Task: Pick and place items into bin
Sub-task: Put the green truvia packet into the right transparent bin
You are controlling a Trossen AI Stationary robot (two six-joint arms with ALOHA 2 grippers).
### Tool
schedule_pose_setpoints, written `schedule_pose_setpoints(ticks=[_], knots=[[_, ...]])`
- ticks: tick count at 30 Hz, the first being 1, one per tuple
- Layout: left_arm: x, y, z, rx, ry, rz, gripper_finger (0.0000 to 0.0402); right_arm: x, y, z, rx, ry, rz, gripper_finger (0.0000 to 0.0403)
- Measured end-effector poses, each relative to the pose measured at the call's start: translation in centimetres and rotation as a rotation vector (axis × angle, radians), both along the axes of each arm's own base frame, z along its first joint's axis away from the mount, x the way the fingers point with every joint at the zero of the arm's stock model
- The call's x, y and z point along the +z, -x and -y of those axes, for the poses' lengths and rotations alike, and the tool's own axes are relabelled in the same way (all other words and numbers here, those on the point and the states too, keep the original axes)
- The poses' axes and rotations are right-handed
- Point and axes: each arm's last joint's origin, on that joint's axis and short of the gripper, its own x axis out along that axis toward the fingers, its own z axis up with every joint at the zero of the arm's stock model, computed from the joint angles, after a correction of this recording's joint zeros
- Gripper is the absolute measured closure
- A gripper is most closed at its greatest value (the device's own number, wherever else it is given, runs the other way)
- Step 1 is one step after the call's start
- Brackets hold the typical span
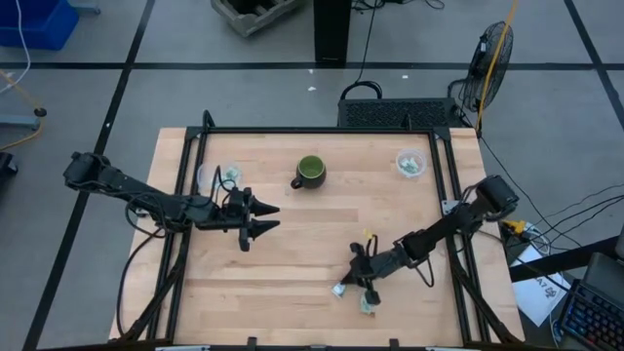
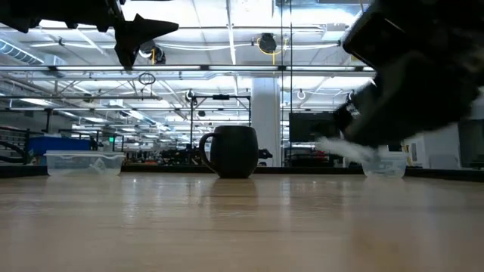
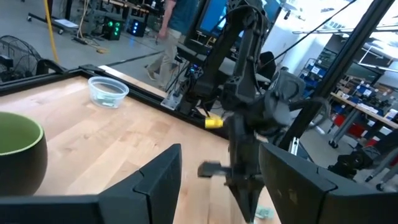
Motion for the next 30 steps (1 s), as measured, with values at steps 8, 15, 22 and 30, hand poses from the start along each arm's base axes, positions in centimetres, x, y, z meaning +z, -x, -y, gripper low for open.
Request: schedule_pose_setpoints(ticks=[8, 15, 22, 30], knots=[[-0.1, 0.0, 0.0, 0.000, -0.007, -0.006, 0.0183, 4.1, 1.0, 3.8, -0.430, 0.271, 0.055, 0.0400], [-0.3, -0.1, 0.0, 0.021, -0.015, -0.024, 0.0185, 7.7, 4.5, 8.2, -0.980, 0.559, 0.090, 0.0402], [-1.5, -1.1, 0.2, 0.052, -0.018, -0.051, 0.0188, 9.0, 7.0, 13.5, -1.283, 0.606, 0.007, 0.0402], [-2.8, -2.7, 0.6, 0.026, 0.062, -0.029, 0.0188, 7.8, 9.6, 20.1, -1.532, 0.564, -0.304, 0.0402]])
